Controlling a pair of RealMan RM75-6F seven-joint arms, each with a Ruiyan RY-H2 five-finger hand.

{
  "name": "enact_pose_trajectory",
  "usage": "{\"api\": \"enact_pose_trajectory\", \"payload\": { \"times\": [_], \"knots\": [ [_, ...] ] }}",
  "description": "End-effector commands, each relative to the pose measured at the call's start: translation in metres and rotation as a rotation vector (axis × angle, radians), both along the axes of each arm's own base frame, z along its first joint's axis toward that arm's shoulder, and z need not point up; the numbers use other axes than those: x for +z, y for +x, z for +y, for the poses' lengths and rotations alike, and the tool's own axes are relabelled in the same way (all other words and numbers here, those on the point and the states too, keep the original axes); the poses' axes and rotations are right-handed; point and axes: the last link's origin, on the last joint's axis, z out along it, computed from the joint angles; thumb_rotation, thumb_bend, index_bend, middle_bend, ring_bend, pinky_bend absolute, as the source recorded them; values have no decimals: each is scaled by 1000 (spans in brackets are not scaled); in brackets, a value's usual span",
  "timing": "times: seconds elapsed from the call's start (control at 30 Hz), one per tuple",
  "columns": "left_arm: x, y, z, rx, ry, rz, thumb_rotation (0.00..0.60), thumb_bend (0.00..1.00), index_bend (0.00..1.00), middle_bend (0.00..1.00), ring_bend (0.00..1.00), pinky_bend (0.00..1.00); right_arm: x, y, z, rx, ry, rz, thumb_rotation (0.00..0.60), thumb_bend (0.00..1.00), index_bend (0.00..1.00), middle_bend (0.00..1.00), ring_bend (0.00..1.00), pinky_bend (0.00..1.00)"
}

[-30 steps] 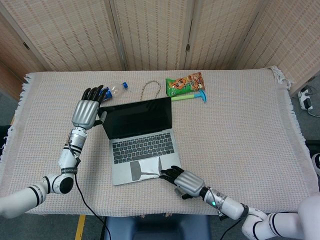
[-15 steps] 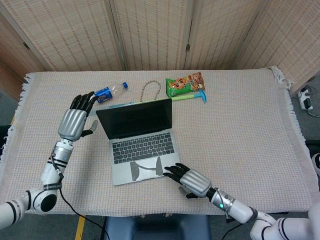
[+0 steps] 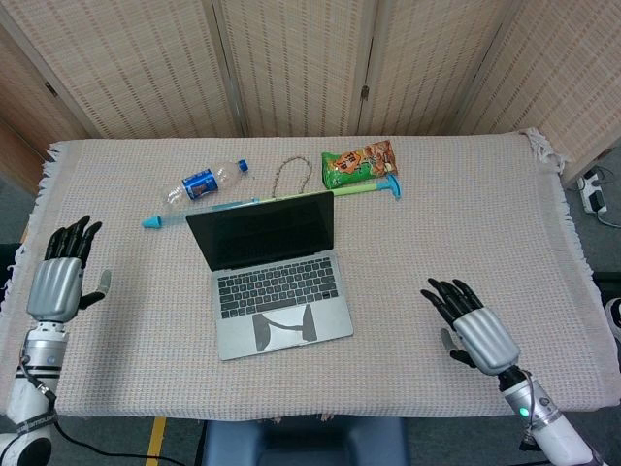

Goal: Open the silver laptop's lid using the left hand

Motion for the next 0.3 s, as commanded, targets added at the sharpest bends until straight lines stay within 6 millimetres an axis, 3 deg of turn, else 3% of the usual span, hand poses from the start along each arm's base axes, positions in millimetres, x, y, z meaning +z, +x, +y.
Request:
{"api": "enact_pose_trajectory", "payload": {
  "times": [0.03,0.3],
  "knots": [
    [4,-27,-36,52,28,13,600,506,65,48,0,0,26,-23,14,-83,-113,30,600,691,0,0,52,0],
    [5,-48,-93,97,69,43,600,506,84,60,0,0,42,-44,47,-182,-210,-20,600,691,0,0,51,0]
  ]
}}
